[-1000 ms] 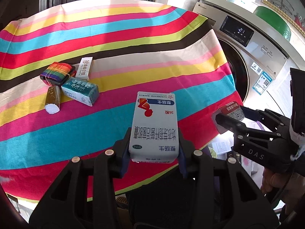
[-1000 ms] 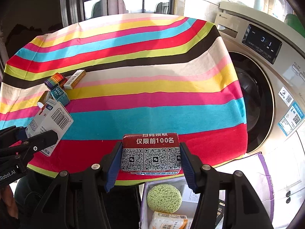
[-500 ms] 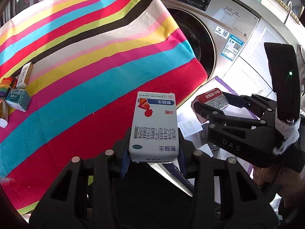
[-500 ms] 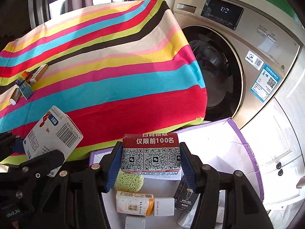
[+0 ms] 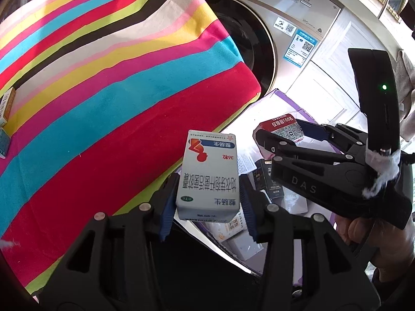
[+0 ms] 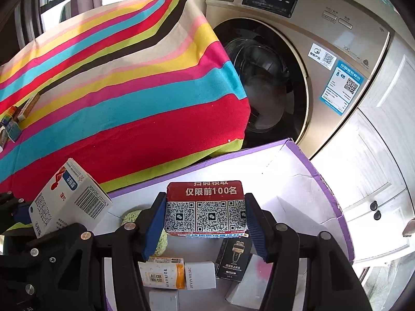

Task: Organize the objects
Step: 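Open the right tool over the bin while the left tool releases the white box, then move both tools back over the table of boxes, then grasp teal tissue pack with right tool while left tool grasps brown bottle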

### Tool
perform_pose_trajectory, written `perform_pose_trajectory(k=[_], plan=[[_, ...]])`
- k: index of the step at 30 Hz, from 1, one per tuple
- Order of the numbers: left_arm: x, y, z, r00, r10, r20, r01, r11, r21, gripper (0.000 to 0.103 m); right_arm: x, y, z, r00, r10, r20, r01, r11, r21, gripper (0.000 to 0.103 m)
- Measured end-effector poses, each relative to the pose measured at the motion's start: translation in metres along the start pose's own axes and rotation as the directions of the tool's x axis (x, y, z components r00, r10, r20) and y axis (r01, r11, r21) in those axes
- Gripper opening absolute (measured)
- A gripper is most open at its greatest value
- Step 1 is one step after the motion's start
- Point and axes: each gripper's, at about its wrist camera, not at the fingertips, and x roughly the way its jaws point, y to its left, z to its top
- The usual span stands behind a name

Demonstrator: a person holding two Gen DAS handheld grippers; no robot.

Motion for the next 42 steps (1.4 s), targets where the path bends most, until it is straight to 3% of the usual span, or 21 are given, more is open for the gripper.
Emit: perform_pose_trajectory(k=[1,3,8,12,16,20,24,27,31,36,38,40,42], plan=[[0.000,0.001,0.000,1.000,0.003,0.001,-0.003,1.000,-0.004,0.070,0.001,-0.003,0.000,1.000,-0.003,-0.003,0.003,1.000,0.012,0.065],[-0.003,0.003,-0.001,1.000,0.006,0.016,-0.006,1.000,-0.010,0.074,0.003,-0.008,-0.002,1.000,-0.006,-0.008,0.006,0.999,0.034,0.074],[-0.020,0.024,0.002,0.997,0.035,0.070,-0.030,0.997,-0.068,0.074,0.004,-0.007,-0.003,1.000,0.027,-0.012,-0.026,0.999,0.048,0.080],[-0.045,0.063,0.000,0.981,0.144,0.128,-0.124,0.980,-0.153,0.074,-0.004,0.006,0.002,0.998,0.061,0.011,-0.062,0.998,0.027,0.083],[-0.075,0.116,-0.010,0.950,0.263,0.171,-0.207,0.935,-0.286,0.074,-0.009,0.028,0.011,0.994,0.104,0.028,-0.104,0.994,-0.018,0.083],[-0.099,0.168,-0.029,0.909,0.379,0.176,-0.282,0.866,-0.412,0.074,-0.013,0.056,0.021,0.988,0.152,0.039,-0.149,0.986,-0.077,0.083],[-0.114,0.204,-0.044,0.878,0.448,0.167,-0.315,0.805,-0.503,0.074,-0.019,0.088,0.031,0.977,0.204,0.053,-0.195,0.971,-0.141,0.083],[-0.120,0.222,-0.047,0.861,0.481,0.167,-0.335,0.782,-0.525,0.074,-0.025,0.113,0.036,0.969,0.239,0.060,-0.224,0.956,-0.191,0.083],[-0.116,0.239,-0.044,0.847,0.508,0.154,-0.364,0.767,-0.529,0.068,-0.030,0.149,0.044,0.957,0.285,0.060,-0.260,0.929,-0.262,0.083],[-0.104,0.256,-0.035,0.845,0.518,0.133,-0.384,0.761,-0.523,0.062,-0.031,0.189,0.055,0.942,0.331,0.059,-0.295,0.898,-0.327,0.083],[-0.099,0.262,-0.032,0.846,0.518,0.123,-0.393,0.763,-0.513,0.054,-0.030,0.202,0.057,0.938,0.344,0.053,-0.305,0.886,-0.349,0.083],[-0.096,0.266,-0.030,0.848,0.517,0.117,-0.400,0.770,-0.498,0.037,-0.028,0.215,0.058,0.935,0.352,0.044,-0.312,0.875,-0.369,0.083],[-0.096,0.268,-0.029,0.845,0.521,0.118,-0.406,0.770,-0.492,0.033,-0.026,0.226,0.059,0.933,0.359,0.033,-0.319,0.865,-0.387,0.083]])
